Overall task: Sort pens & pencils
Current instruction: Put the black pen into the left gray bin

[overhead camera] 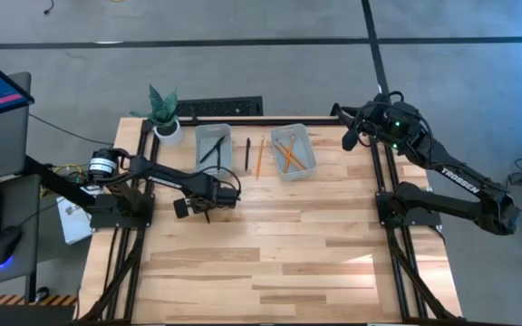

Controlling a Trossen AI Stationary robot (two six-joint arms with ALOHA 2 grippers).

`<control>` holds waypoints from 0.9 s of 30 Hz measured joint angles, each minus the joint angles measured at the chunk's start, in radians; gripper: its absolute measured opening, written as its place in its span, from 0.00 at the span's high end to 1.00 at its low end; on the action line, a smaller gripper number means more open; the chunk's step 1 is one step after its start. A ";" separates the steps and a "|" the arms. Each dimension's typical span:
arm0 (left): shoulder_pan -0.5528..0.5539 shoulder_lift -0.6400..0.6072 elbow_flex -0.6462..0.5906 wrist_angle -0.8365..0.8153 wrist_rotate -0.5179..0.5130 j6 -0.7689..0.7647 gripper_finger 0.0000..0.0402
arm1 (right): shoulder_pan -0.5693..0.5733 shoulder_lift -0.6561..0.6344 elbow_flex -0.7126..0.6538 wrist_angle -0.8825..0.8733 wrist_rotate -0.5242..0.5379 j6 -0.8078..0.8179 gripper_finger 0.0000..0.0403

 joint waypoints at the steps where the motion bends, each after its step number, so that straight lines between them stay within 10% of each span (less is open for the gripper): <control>1: -0.004 0.000 0.000 0.000 0.006 -0.003 0.92 | 0.000 0.000 0.000 0.000 0.000 0.000 0.70; 16: -0.065 -0.129 0.004 -0.045 -0.015 -0.028 0.92 | 0.001 0.000 0.000 0.000 0.000 0.008 0.70; 27: -0.047 -0.308 0.004 0.046 -0.270 0.137 0.92 | 0.001 0.000 0.000 0.000 0.000 0.008 0.70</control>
